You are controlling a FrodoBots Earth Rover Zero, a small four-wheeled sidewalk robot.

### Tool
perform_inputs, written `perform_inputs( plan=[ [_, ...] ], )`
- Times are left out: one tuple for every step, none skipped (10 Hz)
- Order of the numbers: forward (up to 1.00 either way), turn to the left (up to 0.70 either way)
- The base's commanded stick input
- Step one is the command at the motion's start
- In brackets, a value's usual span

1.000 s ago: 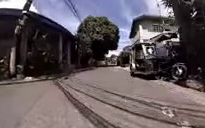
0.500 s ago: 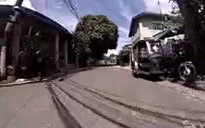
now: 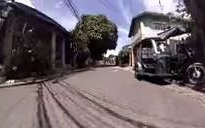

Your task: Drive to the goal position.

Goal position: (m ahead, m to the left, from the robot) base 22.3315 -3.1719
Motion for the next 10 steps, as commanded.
perform_inputs(
  plan=[
    [0.85, 0.00],
    [0.85, 0.00],
    [0.85, 0.00],
    [0.85, 0.00],
    [0.85, 0.00],
    [0.85, 0.00],
    [0.85, 0.00],
    [0.85, 0.00],
    [0.85, 0.00],
    [0.85, 0.00]
  ],
)
